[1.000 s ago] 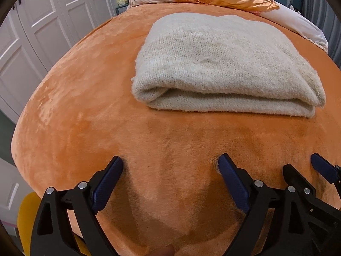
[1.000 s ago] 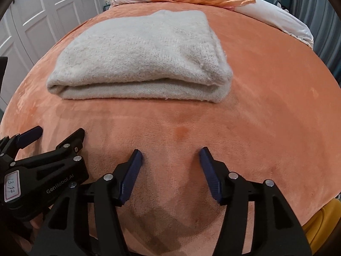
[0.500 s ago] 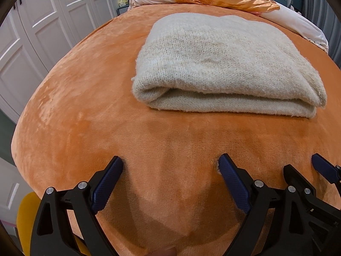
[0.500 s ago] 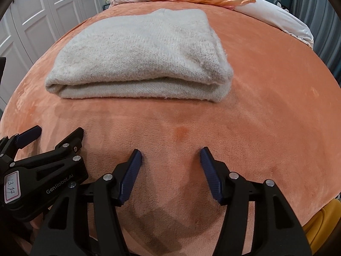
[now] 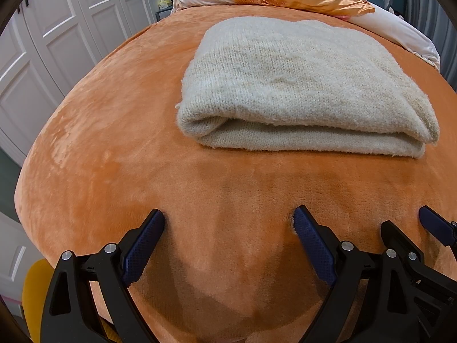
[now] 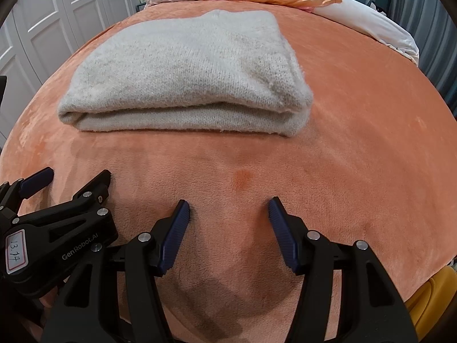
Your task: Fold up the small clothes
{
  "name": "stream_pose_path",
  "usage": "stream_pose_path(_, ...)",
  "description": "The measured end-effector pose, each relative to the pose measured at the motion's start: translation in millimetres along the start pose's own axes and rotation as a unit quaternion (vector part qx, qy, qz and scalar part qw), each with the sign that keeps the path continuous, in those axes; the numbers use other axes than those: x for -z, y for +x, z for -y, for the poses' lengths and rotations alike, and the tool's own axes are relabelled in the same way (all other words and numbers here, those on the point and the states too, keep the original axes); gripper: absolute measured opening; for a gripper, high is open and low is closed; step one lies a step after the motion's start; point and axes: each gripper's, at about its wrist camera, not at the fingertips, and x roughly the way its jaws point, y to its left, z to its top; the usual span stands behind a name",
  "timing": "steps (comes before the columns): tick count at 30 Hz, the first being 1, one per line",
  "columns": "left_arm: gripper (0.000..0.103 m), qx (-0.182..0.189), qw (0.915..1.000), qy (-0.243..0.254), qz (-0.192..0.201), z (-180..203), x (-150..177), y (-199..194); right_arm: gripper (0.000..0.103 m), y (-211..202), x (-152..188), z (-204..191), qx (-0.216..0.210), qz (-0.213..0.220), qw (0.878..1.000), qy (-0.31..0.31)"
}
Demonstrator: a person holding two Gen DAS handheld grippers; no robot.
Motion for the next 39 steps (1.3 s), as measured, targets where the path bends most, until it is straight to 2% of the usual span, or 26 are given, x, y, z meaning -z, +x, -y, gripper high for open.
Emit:
stream_pose_path(18,0.091,-0.003,1.0000,0.003,0.002,1,0,0,0.056,1,0,2,-0.001,0.000,1.000,0.000)
stream_pose_path(25,0.092,-0.002,1.0000,0.003,0.003,0,-1,0,0.054,-9,-3,6,-0.006,0.005,0.999,0.031)
stream_pose_path(29,0.092,-0.005,1.0000,0.002,-0.003,2,-4,-1,0.053,-9,-4,3,0.000,0.004,1.000,0.021)
stream_pose_path(34,0.092,0.003,0.9999,-0.008,-0.013,0,-12,-3,0.053,-22,-12,5,0.016,0.025,0.999,0.017)
stream_pose_path(38,0.093,-0.007,1.0000,-0.001,-0.007,4,-12,0,0.056,-1,-11,17,0.011,-0.010,0.999,0.035)
stream_pose_path(39,0.093,-0.007,1.0000,-0.002,-0.006,4,-12,1,0.056,0,-10,19,0.007,-0.003,0.999,0.036)
